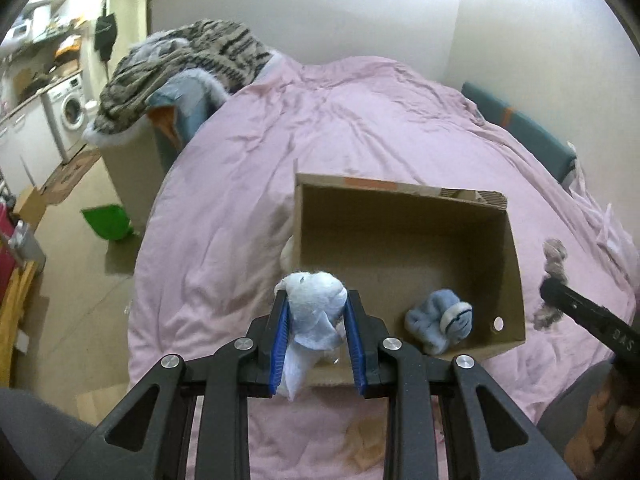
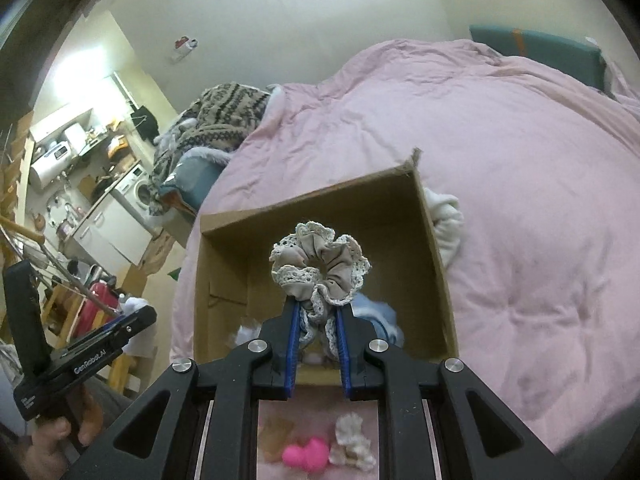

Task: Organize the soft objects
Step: 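Carry the scrunchie and white cloth into the box and open both grippers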

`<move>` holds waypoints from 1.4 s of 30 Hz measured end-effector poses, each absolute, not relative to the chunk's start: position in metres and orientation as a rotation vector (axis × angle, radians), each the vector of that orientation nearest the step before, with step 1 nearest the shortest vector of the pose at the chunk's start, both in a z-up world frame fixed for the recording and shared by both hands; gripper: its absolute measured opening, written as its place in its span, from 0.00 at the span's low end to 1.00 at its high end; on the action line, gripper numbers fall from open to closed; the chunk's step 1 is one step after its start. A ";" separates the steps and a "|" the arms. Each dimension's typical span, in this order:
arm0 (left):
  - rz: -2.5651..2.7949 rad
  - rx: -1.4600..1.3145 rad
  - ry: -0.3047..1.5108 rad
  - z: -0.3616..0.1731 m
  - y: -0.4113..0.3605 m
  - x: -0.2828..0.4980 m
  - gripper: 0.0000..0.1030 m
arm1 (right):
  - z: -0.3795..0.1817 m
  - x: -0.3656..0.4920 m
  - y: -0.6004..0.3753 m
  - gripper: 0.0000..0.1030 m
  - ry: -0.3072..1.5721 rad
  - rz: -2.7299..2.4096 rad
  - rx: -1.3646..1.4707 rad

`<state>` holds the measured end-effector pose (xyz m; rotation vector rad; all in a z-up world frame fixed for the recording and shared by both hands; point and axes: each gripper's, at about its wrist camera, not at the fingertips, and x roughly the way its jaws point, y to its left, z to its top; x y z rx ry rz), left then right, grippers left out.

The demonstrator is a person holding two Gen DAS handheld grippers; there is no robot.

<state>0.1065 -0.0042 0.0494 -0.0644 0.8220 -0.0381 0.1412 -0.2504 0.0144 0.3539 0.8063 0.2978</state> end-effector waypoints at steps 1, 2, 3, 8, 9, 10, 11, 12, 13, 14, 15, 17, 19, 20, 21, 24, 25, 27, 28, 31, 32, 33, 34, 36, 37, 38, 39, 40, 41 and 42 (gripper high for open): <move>-0.043 -0.055 0.816 0.049 -0.007 0.110 0.23 | 0.014 0.146 -0.249 0.18 0.805 0.302 0.350; -0.054 -0.048 0.814 0.047 -0.010 0.113 0.23 | 0.011 0.150 -0.248 0.18 0.811 0.310 0.352; -0.069 -0.048 0.815 0.044 -0.013 0.116 0.23 | 0.008 0.154 -0.248 0.18 0.820 0.322 0.360; -0.120 -0.042 0.796 0.023 -0.023 0.122 0.23 | -0.021 0.166 -0.238 0.18 0.891 0.345 0.361; -0.124 -0.032 0.795 0.018 -0.025 0.122 0.23 | -0.026 0.167 -0.236 0.18 0.905 0.341 0.351; -0.131 -0.027 0.802 0.012 -0.026 0.123 0.23 | -0.030 0.168 -0.233 0.18 0.920 0.338 0.340; -0.144 -0.035 0.819 0.007 -0.027 0.125 0.23 | -0.034 0.168 -0.231 0.18 0.933 0.336 0.334; -0.153 -0.046 0.831 0.003 -0.027 0.126 0.23 | -0.035 0.169 -0.230 0.18 0.939 0.338 0.332; -0.161 -0.058 0.841 -0.001 -0.027 0.128 0.23 | -0.037 0.169 -0.228 0.18 0.945 0.339 0.325; -0.163 -0.061 0.842 -0.003 -0.027 0.127 0.23 | -0.039 0.168 -0.227 0.18 0.951 0.337 0.314; -0.164 -0.055 0.843 -0.006 -0.030 0.128 0.23 | -0.041 0.168 -0.225 0.18 0.959 0.335 0.306; -0.159 -0.031 0.848 -0.009 -0.034 0.129 0.23 | -0.046 0.168 -0.224 0.18 0.982 0.327 0.293; -0.158 -0.023 0.857 -0.013 -0.037 0.129 0.24 | -0.051 0.169 -0.222 0.18 1.000 0.323 0.287; -0.162 -0.030 0.865 -0.015 -0.037 0.130 0.24 | -0.052 0.169 -0.221 0.18 1.004 0.323 0.282; -0.168 -0.039 0.876 -0.017 -0.037 0.131 0.24 | -0.052 0.168 -0.220 0.18 1.005 0.322 0.276; -0.163 -0.044 0.887 -0.020 -0.036 0.132 0.24 | -0.052 0.166 -0.219 0.18 1.006 0.321 0.270; -0.159 -0.043 0.888 -0.020 -0.035 0.132 0.24 | -0.051 0.166 -0.219 0.18 1.006 0.320 0.271; -0.155 -0.049 0.889 -0.021 -0.033 0.131 0.24 | -0.051 0.166 -0.217 0.18 1.003 0.321 0.268; -0.151 -0.051 0.887 -0.020 -0.032 0.131 0.24 | -0.050 0.165 -0.216 0.18 1.002 0.321 0.265; -0.142 -0.054 0.884 -0.020 -0.030 0.130 0.24 | -0.050 0.164 -0.215 0.18 1.000 0.324 0.262; -0.141 -0.058 0.884 -0.019 -0.029 0.131 0.24 | -0.050 0.164 -0.216 0.18 1.001 0.325 0.263; -0.139 -0.061 0.883 -0.019 -0.029 0.131 0.24 | -0.051 0.165 -0.216 0.18 1.002 0.326 0.264; -0.138 -0.062 0.881 -0.019 -0.028 0.130 0.24 | -0.051 0.165 -0.216 0.18 1.002 0.327 0.266; -0.135 -0.064 0.876 -0.018 -0.028 0.129 0.24 | -0.050 0.164 -0.217 0.18 1.001 0.328 0.272; -0.137 -0.064 0.875 -0.018 -0.028 0.129 0.24 | -0.050 0.164 -0.218 0.18 1.000 0.328 0.276; -0.144 -0.064 0.874 -0.018 -0.028 0.129 0.24 | -0.051 0.165 -0.218 0.18 1.001 0.328 0.280; -0.144 -0.060 0.874 -0.018 -0.029 0.128 0.24 | -0.051 0.165 -0.219 0.18 1.002 0.328 0.284; -0.143 -0.056 0.873 -0.018 -0.030 0.128 0.24 | -0.051 0.165 -0.220 0.18 1.004 0.328 0.287; -0.139 -0.050 0.873 -0.018 -0.031 0.127 0.26 | -0.052 0.165 -0.221 0.18 1.005 0.327 0.290; -0.133 -0.043 0.871 -0.018 -0.031 0.127 0.28 | -0.052 0.165 -0.221 0.18 1.006 0.327 0.294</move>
